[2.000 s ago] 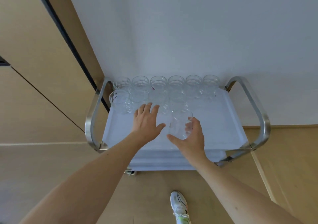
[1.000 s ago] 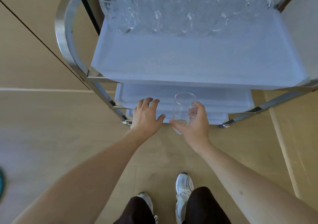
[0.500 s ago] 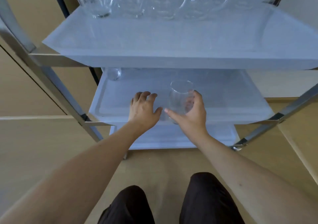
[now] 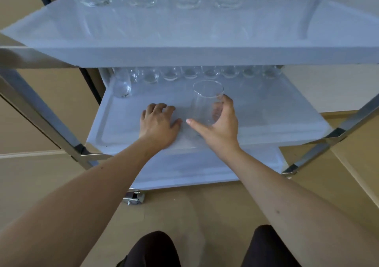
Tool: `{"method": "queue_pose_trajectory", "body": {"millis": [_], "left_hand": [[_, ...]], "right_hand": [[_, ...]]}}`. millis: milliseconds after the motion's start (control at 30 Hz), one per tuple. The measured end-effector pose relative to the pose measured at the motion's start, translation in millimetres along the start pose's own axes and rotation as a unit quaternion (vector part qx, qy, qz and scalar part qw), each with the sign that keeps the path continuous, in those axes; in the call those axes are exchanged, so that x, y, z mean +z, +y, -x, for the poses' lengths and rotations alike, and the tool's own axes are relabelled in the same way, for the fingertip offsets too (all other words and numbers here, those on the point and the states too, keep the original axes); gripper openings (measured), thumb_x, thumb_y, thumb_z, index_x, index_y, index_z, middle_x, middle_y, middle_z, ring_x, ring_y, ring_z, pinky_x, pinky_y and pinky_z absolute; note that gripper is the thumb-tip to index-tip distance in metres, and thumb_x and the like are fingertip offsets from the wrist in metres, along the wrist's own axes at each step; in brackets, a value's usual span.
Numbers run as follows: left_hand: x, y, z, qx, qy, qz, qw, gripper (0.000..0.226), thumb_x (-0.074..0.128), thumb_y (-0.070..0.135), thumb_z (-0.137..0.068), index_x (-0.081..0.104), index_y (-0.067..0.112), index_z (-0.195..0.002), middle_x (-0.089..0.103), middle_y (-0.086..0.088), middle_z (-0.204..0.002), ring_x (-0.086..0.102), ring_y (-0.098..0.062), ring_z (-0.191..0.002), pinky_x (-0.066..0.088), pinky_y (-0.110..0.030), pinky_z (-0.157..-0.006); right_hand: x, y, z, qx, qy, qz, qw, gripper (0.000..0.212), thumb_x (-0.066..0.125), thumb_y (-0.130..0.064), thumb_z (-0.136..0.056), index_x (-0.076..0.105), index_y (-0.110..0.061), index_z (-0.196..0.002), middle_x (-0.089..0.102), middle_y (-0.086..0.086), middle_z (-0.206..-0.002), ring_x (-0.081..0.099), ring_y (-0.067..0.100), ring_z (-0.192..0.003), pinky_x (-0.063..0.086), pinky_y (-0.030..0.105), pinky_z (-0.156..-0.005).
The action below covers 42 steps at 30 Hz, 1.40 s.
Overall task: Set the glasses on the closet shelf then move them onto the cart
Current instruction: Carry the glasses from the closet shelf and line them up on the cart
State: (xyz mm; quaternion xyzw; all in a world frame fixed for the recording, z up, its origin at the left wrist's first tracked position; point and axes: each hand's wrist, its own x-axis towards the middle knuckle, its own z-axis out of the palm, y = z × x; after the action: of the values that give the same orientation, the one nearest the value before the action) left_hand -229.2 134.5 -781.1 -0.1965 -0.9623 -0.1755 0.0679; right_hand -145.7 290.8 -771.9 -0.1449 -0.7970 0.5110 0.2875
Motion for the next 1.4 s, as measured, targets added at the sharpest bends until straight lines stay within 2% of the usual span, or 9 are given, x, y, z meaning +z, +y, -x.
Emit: {"method": "queue_pose_trajectory", "body": {"millis": [100, 300, 433, 633, 767, 1100, 1200, 1333, 1400], "left_hand": [[-10.4, -26.1, 1.7, -0.045, -0.006, -0.012, 0.999, 0.051, 0.052, 0.051, -0.097, 0.056, 0.022, -0.139, 0.050, -0.006, -0.146, 0.036, -0.033, -0.138, 0.028, -0.045, -0.111], [-32.9, -61.7, -0.7, -0.084, -0.018, -0.078, 0.993, 0.051, 0.045, 0.055, -0.098, 0.053, 0.025, -0.138, 0.048, -0.006, -0.147, 0.037, -0.033, -0.137, 0.030, -0.047, -0.110], [-25.0, -72.6, 6.5, -0.093, -0.008, -0.083, 0.992, 0.049, 0.039, 0.059, -0.097, 0.058, 0.025, -0.126, 0.055, -0.005, -0.137, 0.044, -0.036, -0.127, 0.031, -0.047, -0.107], [-18.8, -77.1, 2.5, -0.091, 0.002, -0.082, 0.992, 0.051, 0.037, 0.059, -0.096, 0.056, 0.027, -0.130, 0.054, -0.002, -0.135, 0.045, -0.033, -0.125, 0.031, -0.047, -0.108], [-16.3, -79.3, 6.2, -0.082, 0.009, -0.076, 0.994, 0.052, 0.035, 0.059, -0.096, 0.056, 0.026, -0.128, 0.056, -0.003, -0.130, 0.045, -0.032, -0.121, 0.031, -0.047, -0.107], [-13.4, -81.2, 4.7, -0.078, 0.018, -0.061, 0.995, 0.052, 0.035, 0.059, -0.096, 0.057, 0.024, -0.127, 0.055, -0.005, -0.129, 0.044, -0.033, -0.122, 0.028, -0.049, -0.110], [-12.2, -82.5, 4.3, -0.075, 0.024, -0.057, 0.995, 0.052, 0.034, 0.060, -0.097, 0.057, 0.024, -0.126, 0.055, -0.004, -0.127, 0.044, -0.033, -0.121, 0.028, -0.050, -0.109], [-10.6, -83.4, 4.5, -0.074, 0.035, -0.052, 0.995, 0.051, 0.036, 0.060, -0.096, 0.059, 0.024, -0.124, 0.056, -0.005, -0.126, 0.045, -0.033, -0.120, 0.029, -0.050, -0.108], [-10.2, -83.5, 4.6, -0.072, 0.042, -0.047, 0.995, 0.050, 0.037, 0.060, -0.096, 0.060, 0.024, -0.122, 0.056, -0.006, -0.125, 0.045, -0.033, -0.119, 0.030, -0.051, -0.108]], "right_hand": [[21.8, -4.0, -7.4, -0.005, -0.017, -0.001, 1.000, 0.096, 0.099, -0.036, -0.055, 0.043, -0.023, -0.132, 0.055, 0.000, -0.120, 0.058, 0.014, -0.108, 0.050, 0.026, -0.094], [71.5, -16.1, -19.3, -0.028, -0.056, -0.004, 0.998, 0.098, 0.098, -0.040, -0.055, 0.043, -0.022, -0.134, 0.057, 0.001, -0.120, 0.060, 0.018, -0.110, 0.051, 0.036, -0.096], [96.2, -21.4, -33.9, -0.030, -0.080, -0.008, 0.996, 0.093, 0.097, -0.040, -0.058, 0.045, -0.022, -0.133, 0.060, -0.001, -0.123, 0.059, 0.014, -0.114, 0.046, 0.023, -0.094], [131.6, -22.8, -59.8, -0.045, -0.087, -0.016, 0.995, 0.092, 0.098, -0.040, -0.056, 0.047, -0.018, -0.130, 0.060, 0.000, -0.120, 0.061, 0.020, -0.110, 0.050, 0.040, -0.098], [146.1, -25.3, -69.9, -0.050, -0.094, -0.009, 0.994, 0.091, 0.096, -0.041, -0.059, 0.045, -0.018, -0.132, 0.058, 0.000, -0.121, 0.060, 0.018, -0.113, 0.050, 0.036, -0.099], [176.4, -25.3, -92.1, -0.063, -0.074, 0.003, 0.995, 0.088, 0.095, -0.044, -0.059, 0.048, -0.021, -0.130, 0.059, -0.006, -0.116, 0.062, 0.016, -0.104, 0.052, 0.034, -0.095], [181.4, -26.3, -96.5, -0.069, -0.084, 0.005, 0.994, 0.089, 0.094, -0.040, -0.064, 0.046, -0.018, -0.136, 0.059, -0.002, -0.124, 0.060, 0.015, -0.106, 0.049, 0.026, -0.094], [185.4, -27.3, -104.5, -0.074, -0.102, 0.023, 0.992, 0.094, 0.092, -0.043, -0.067, 0.043, -0.018, -0.143, 0.058, 0.002, -0.128, 0.059, 0.014, -0.107, 0.042, 0.010, -0.082], [187.0, -27.2, -106.1, -0.071, -0.104, 0.025, 0.992, 0.095, 0.092, -0.043, -0.068, 0.042, -0.018, -0.144, 0.058, 0.003, -0.128, 0.059, 0.015, -0.107, 0.042, 0.012, -0.083]]}}
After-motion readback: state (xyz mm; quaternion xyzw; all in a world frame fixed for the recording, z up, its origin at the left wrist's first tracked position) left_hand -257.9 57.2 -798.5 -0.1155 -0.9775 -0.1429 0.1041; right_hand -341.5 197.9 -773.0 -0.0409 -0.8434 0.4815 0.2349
